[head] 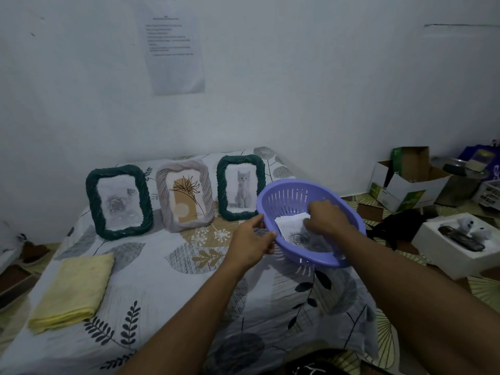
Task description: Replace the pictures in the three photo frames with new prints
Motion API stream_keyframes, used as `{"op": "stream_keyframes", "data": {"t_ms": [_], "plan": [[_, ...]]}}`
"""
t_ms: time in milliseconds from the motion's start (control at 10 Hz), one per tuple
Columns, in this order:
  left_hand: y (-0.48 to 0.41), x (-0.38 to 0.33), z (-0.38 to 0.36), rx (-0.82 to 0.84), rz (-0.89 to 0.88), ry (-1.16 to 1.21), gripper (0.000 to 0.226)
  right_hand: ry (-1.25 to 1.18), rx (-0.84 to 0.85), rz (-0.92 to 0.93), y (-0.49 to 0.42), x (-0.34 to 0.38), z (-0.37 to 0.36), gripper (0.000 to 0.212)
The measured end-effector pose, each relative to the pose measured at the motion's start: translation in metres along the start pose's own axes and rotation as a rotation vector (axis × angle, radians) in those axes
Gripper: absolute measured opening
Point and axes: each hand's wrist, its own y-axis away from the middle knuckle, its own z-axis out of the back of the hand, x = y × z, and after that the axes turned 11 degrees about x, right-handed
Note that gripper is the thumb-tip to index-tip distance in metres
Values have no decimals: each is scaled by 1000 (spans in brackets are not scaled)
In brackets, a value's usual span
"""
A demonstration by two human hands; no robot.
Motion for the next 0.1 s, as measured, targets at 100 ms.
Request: {"op": "stream_keyframes", "data": {"t_ms": [100], "plan": [[11,2,12,-46,-92,-341,37,-78,-89,126,-1,15,5,24]]}}
